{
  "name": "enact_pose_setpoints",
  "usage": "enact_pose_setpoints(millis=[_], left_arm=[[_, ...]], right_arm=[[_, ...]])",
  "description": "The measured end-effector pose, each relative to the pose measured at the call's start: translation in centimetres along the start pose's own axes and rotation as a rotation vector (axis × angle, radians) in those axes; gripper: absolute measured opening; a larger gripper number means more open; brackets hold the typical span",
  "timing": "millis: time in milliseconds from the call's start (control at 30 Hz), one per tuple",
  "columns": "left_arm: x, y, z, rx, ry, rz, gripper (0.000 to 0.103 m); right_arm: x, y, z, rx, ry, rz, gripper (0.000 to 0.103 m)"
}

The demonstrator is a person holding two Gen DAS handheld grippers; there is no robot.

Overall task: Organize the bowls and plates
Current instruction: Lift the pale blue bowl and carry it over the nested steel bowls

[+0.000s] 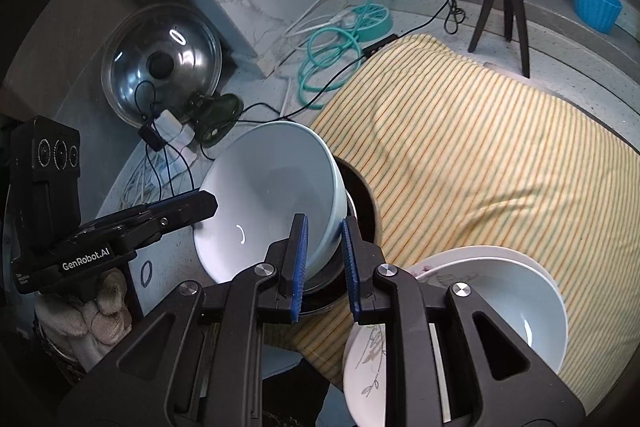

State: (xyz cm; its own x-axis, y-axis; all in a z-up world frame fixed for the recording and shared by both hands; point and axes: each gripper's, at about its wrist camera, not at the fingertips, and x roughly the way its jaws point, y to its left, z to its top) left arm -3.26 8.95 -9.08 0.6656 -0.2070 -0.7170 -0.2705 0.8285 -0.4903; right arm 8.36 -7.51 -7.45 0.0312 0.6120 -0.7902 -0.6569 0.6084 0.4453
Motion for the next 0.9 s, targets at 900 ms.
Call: enact_pose_setpoints(millis=[900], left_arm=[[2.1,1.9,-0.9,-0.022,0.064,0.020,0.017]], right_arm=[[3.9,-0.5,-0.6,0.004,0.088,-0.038,0.018]])
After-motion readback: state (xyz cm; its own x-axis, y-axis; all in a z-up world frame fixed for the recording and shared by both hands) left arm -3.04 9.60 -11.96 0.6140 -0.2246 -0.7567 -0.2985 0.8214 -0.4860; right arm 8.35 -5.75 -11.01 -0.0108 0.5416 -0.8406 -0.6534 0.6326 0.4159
